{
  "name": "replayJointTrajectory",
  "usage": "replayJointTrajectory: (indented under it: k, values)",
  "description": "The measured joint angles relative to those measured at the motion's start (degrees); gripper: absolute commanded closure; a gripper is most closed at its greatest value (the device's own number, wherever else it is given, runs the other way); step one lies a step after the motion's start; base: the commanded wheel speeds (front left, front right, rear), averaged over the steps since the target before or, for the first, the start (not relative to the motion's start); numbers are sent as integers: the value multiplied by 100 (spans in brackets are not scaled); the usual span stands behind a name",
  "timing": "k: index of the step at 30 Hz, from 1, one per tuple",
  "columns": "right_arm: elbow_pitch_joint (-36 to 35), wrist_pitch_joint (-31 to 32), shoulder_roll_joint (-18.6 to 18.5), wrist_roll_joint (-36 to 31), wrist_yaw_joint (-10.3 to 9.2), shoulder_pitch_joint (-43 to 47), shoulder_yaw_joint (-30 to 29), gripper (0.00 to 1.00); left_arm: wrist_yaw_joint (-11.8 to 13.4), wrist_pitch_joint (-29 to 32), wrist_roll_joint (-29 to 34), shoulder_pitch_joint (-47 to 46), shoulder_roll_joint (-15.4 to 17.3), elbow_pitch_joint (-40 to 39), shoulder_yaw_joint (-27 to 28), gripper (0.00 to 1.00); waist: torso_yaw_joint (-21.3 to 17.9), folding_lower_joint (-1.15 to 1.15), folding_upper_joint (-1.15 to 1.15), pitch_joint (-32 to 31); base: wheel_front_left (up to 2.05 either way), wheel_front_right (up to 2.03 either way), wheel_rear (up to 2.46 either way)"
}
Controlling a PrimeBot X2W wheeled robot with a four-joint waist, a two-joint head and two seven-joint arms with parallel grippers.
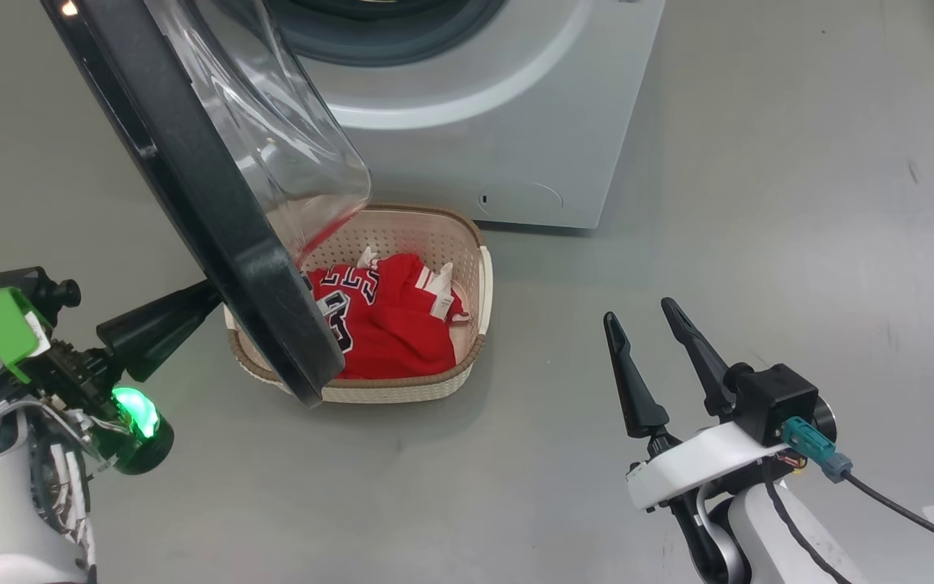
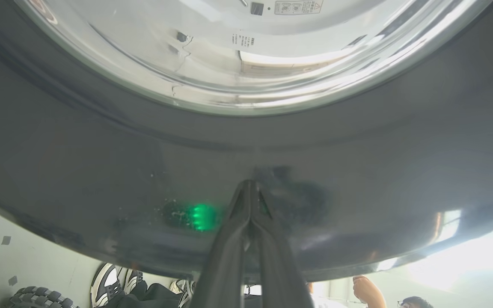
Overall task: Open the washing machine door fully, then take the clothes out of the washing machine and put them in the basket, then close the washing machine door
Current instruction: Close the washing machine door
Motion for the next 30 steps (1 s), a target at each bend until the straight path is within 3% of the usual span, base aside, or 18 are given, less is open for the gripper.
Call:
replayJointTrajectory:
  k: [18, 30]
  values:
    - [-240, -11, 16, 78, -51, -1, -1, 0, 175, -1165, -447, 23, 7, -771, -706, 100, -926, 0, 0, 288, 0, 0, 0]
    - [-431, -44, 24, 366, -131, -5, 92, 0, 337, -2564, -491, -4, 5, -917, -853, 100, -1645, 0, 0, 537, 0, 0, 0]
